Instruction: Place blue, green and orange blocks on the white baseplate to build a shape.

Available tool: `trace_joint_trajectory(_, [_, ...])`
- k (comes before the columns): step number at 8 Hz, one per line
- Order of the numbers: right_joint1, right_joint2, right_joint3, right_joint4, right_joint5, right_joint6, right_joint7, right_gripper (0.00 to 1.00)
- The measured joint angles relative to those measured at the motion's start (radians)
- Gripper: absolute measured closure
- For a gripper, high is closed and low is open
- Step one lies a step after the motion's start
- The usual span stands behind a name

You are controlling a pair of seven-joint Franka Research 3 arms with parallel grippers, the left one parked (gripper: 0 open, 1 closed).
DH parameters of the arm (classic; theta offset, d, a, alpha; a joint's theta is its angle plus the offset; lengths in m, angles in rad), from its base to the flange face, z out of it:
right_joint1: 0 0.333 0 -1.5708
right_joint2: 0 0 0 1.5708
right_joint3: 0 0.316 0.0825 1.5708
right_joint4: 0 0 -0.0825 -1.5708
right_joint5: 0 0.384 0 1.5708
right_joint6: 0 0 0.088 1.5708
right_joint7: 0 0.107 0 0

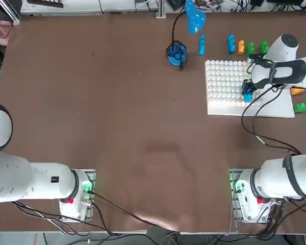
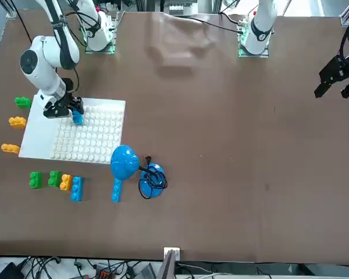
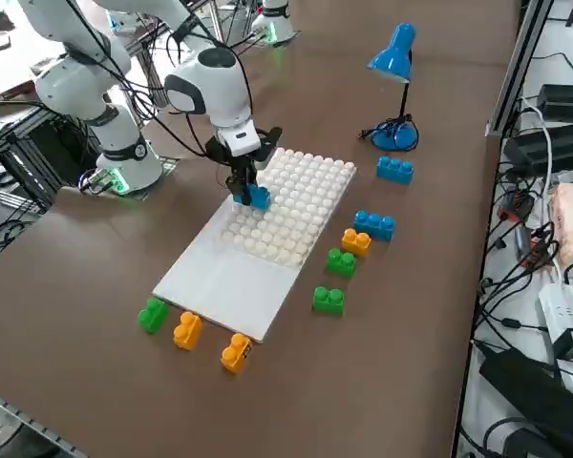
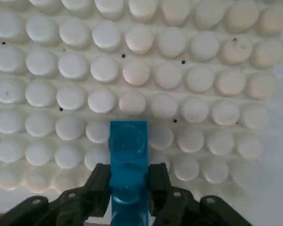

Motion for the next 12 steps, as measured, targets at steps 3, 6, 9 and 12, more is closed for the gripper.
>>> trace_joint_trajectory(3, [0.000,0.007,0.000,0.000,0.033,0.008,0.006,0.62])
trace_joint_trajectory(6, [0.000,0.010,0.002,0.000,0.037,0.009,0.042,0.62])
trace_joint_trajectory(9, [0.000,0.015,0.003,0.000,0.039,0.013,0.046,0.62])
trace_joint_trajectory(12, [0.000,0.017,0.004,-0.003,0.040,0.021,0.049,0.62])
